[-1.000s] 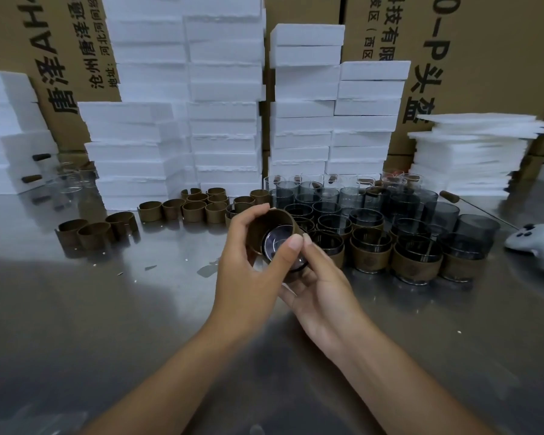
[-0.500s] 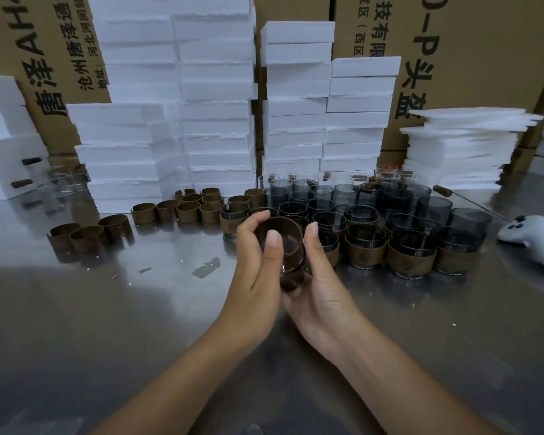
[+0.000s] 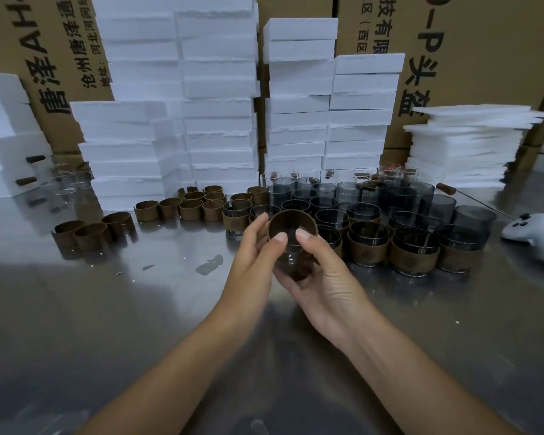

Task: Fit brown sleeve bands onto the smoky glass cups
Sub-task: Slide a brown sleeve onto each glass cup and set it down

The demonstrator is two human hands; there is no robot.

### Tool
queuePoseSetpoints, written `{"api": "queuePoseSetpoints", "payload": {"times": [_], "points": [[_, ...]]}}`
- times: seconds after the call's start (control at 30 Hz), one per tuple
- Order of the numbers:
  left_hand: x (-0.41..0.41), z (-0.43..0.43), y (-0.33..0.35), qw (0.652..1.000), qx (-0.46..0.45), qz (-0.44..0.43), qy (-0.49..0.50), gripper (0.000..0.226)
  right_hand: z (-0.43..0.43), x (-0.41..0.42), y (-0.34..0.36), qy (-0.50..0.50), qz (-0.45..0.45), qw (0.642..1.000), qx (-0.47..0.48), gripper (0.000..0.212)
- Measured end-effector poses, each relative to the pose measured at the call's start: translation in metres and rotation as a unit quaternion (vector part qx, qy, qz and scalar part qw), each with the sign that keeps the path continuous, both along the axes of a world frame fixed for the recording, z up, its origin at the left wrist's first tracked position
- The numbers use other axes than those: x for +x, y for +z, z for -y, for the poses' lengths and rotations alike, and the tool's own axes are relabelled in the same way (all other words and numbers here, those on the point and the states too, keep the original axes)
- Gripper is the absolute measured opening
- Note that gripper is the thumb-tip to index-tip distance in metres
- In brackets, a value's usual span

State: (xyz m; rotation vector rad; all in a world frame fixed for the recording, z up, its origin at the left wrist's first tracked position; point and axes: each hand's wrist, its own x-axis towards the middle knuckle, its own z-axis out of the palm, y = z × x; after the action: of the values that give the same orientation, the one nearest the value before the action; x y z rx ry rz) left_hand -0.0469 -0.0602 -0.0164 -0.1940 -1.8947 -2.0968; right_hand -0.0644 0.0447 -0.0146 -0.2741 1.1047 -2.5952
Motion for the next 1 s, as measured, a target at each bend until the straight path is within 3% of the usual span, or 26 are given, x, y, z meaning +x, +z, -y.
{"api": "queuePoseSetpoints", "payload": {"times": [0.2, 0.33, 0.53, 0.77, 0.93, 1.0], "points": [[-0.003, 0.005, -0.005, 0.999, 0.003, 0.014, -0.041, 0.029, -0.004, -0.003, -0.001, 0.001, -0.014, 1.000, -0.012, 0.021], [-0.001, 0.005, -0.005, 0.999, -0.022, -0.011, -0.032, 0.034, -0.006, -0.007, -0.002, 0.002, -0.039, 0.999, 0.010, 0.022], [-0.001, 0.005, -0.005, 0.999, 0.015, -0.036, -0.012, 0.030, -0.009, -0.007, -0.001, -0.005, -0.050, 0.998, 0.034, 0.018], [-0.005, 0.007, -0.008, 0.997, 0.070, 0.002, 0.014, 0.023, -0.008, -0.008, 0.000, -0.023, -0.020, 0.999, 0.044, 0.015], [-0.008, 0.014, -0.007, 0.993, 0.112, 0.039, -0.024, 0.039, -0.005, -0.005, 0.000, -0.028, 0.012, 0.999, 0.018, 0.032], [-0.009, 0.016, -0.007, 0.990, 0.124, 0.052, -0.041, 0.052, -0.004, -0.004, 0.001, -0.025, 0.026, 0.999, 0.006, 0.028]]}}
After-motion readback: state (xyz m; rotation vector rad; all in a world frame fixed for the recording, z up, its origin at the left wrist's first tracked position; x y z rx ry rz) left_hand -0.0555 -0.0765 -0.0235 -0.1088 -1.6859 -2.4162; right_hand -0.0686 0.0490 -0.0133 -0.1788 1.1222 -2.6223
